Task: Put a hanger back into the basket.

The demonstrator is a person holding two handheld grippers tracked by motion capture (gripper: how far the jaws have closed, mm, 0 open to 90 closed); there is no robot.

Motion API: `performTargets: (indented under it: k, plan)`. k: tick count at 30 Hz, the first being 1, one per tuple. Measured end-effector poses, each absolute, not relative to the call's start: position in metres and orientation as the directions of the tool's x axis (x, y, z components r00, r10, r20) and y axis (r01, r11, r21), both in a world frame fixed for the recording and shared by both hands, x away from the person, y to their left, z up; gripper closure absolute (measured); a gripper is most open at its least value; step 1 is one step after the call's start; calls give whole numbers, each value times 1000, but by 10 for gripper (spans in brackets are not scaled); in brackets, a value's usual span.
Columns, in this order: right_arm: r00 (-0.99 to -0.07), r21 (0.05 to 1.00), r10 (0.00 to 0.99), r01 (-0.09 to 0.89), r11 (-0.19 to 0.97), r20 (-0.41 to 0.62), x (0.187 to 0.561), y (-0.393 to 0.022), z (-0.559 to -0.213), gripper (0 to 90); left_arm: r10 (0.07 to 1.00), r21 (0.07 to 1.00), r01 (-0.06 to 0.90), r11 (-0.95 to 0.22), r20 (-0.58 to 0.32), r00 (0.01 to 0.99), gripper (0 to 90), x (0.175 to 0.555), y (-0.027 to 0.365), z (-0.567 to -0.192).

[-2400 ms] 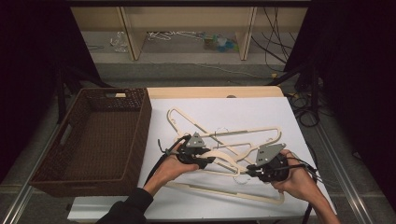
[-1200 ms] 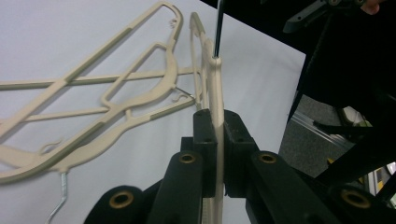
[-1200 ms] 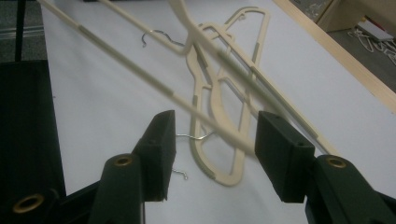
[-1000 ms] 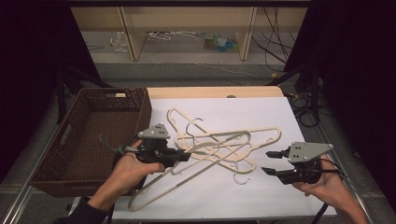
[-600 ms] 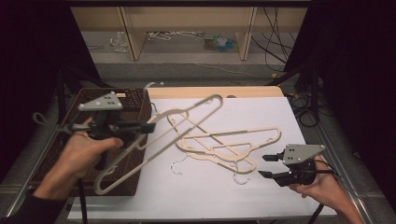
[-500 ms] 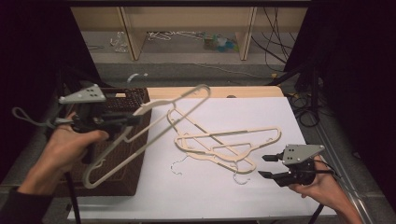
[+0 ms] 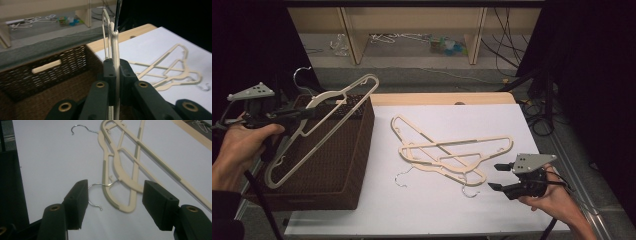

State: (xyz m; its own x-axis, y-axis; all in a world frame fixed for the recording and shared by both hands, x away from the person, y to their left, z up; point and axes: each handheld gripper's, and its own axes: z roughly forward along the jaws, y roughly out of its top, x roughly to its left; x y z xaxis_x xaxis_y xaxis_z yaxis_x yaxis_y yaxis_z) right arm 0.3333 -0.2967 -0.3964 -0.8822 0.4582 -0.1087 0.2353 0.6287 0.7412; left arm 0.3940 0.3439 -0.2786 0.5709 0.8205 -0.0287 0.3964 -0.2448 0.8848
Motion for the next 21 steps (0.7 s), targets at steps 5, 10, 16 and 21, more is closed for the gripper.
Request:
performTargets:
  k: [5, 10, 16, 21]
  plan:
    - [-886, 735, 452, 239, 634, -103, 334, -296, -399, 391, 830, 872, 403, -277, 5, 558, 857, 402, 362, -292]
    - [-889, 728, 448, 245, 641, -96, 334, -295, -401, 392, 816, 849, 418, -323, 27, 577, 857, 409, 369, -308]
    - [-892, 725, 443, 244, 644, -93, 334, -295, -403, 393, 805, 849, 413, -328, 23, 593, 856, 409, 379, -322]
    - [-894, 720, 438, 243, 650, -94, 335, -294, -405, 395, 794, 851, 419, -317, -4, 608, 856, 407, 382, -331]
